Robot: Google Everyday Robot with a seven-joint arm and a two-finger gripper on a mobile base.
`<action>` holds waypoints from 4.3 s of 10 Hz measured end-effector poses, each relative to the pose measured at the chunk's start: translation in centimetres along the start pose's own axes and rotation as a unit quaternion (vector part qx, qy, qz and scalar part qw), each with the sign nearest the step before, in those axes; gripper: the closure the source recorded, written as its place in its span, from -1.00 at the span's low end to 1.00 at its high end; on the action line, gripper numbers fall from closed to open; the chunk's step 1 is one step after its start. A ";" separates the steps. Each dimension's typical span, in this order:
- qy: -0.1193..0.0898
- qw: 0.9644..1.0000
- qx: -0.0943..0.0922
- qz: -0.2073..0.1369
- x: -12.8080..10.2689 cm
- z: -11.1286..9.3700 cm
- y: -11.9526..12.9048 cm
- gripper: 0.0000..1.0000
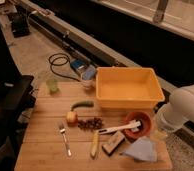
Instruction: Place apple in plastic cup
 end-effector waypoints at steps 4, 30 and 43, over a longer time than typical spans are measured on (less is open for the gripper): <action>0.000 1.000 0.000 0.000 0.0 0.0 0.0 -0.25; -0.031 0.974 0.000 -0.225 -14.8 -1.7 4.1 -0.25; -0.055 0.944 0.012 -0.327 -28.9 1.0 4.0 -0.25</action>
